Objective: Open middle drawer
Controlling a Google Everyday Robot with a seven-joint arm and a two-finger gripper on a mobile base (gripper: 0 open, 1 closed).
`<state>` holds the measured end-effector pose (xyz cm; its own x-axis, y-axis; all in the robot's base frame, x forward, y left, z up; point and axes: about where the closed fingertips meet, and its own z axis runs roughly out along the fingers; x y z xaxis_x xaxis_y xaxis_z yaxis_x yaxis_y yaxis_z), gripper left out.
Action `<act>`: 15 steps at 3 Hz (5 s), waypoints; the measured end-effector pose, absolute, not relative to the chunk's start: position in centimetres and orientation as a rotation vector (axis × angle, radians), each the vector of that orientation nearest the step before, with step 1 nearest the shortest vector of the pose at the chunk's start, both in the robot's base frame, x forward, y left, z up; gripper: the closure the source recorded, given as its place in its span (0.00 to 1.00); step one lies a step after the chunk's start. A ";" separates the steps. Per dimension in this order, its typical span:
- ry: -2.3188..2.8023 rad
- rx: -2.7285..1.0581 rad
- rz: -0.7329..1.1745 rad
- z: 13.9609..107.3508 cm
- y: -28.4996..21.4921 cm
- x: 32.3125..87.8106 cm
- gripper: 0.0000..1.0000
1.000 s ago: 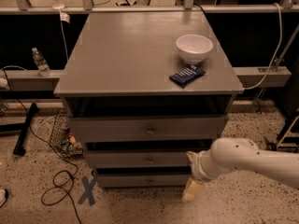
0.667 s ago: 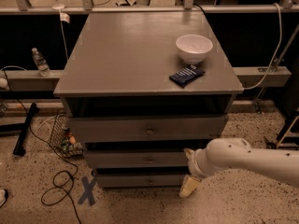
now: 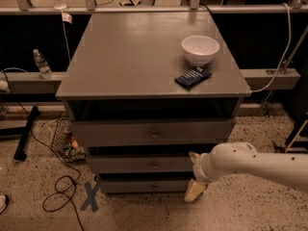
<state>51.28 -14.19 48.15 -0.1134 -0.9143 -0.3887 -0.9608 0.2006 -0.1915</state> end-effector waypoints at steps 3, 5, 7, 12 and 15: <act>1.984 -1.706 -0.016 45.2 -16.2 56.4 0.00; 1.949 -1.741 -0.041 43.2 -15.2 59.2 0.00; 1.949 -1.765 0.032 40.2 -13.6 61.8 0.03; 1.947 -1.793 0.166 39.5 -14.7 55.9 1.00; 1.965 -1.753 0.200 39.5 -15.2 54.1 1.00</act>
Offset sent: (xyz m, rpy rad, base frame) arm 0.0583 -0.0256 -0.0304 -0.0418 -0.1807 -0.0273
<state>54.07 -15.22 39.46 -0.0497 -0.8910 -0.4513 -0.9635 0.1618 -0.2132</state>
